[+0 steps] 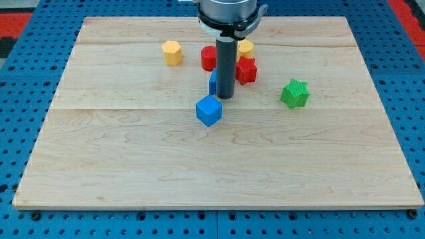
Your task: Drag the cube left to the triangle
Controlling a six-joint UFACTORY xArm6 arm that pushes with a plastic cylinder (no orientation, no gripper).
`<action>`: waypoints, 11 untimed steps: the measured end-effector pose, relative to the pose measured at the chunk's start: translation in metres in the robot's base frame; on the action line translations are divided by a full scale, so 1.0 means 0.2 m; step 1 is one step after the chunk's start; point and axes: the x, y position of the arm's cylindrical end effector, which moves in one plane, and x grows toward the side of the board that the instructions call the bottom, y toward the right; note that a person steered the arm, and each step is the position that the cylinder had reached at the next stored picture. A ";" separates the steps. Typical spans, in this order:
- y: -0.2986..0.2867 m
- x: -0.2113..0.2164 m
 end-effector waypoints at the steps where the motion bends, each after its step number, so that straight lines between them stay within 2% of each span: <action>1: 0.19 0.30; 2: 0.06 0.32; 3: -0.20 0.15; 4: -0.28 0.19; 5: -0.30 0.28; 6: -0.39 0.08; 7: -0.44 0.01; 8: -0.50 0.15; 9: -0.69 0.06; 11: -0.63 -0.02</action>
